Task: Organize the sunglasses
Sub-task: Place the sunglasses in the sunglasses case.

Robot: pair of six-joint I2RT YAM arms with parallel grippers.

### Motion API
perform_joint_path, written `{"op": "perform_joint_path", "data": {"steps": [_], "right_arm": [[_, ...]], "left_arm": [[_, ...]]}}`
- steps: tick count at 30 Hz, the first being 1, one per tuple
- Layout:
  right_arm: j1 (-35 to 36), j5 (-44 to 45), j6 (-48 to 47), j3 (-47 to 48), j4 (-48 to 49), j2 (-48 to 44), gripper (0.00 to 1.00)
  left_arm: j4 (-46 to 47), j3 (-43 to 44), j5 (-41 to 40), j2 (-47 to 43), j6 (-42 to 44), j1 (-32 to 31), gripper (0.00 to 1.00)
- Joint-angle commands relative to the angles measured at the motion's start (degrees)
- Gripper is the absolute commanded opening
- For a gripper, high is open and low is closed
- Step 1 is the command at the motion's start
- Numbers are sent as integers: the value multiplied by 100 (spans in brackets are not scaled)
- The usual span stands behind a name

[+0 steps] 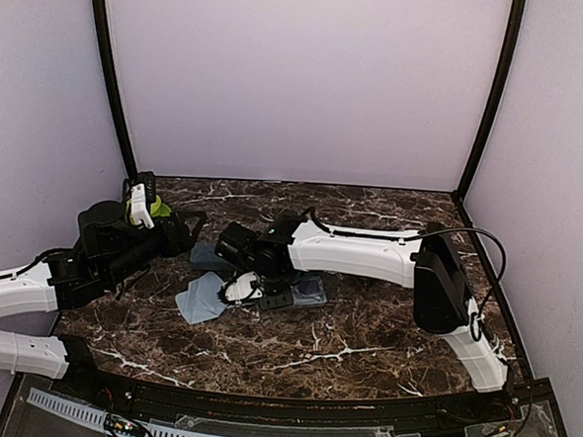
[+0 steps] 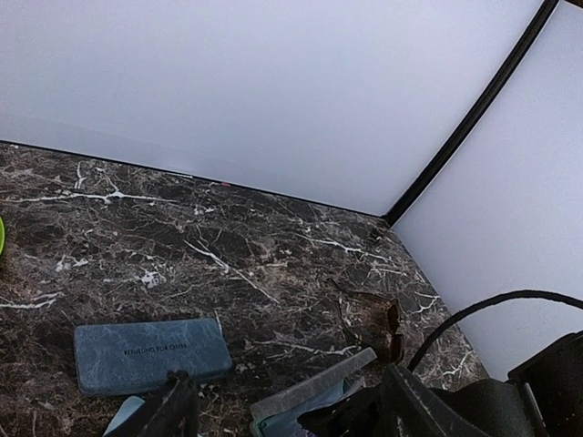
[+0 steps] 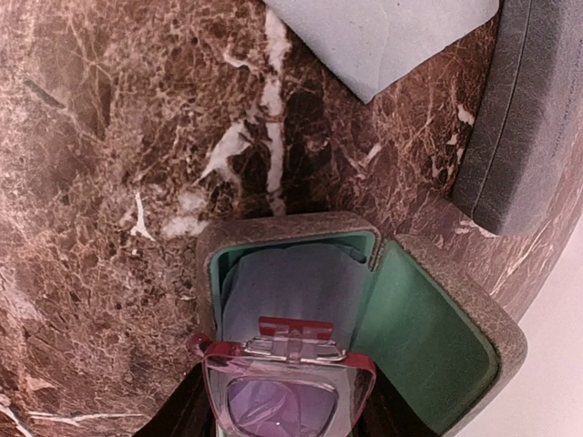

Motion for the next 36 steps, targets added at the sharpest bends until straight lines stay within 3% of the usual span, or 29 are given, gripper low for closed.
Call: {"op": "perform_joint_path", "data": {"steps": [1, 15, 36], "right_arm": [[44, -29, -66, 188, 100, 155, 45], [19, 72, 93, 130, 157, 224, 54], [-24, 103, 475, -226, 544, -89, 54]], "left_arm": [[106, -100, 9, -104, -58, 31, 71], [171, -197, -26, -143, -77, 35, 71], [238, -215, 33, -28, -69, 31, 70]]}}
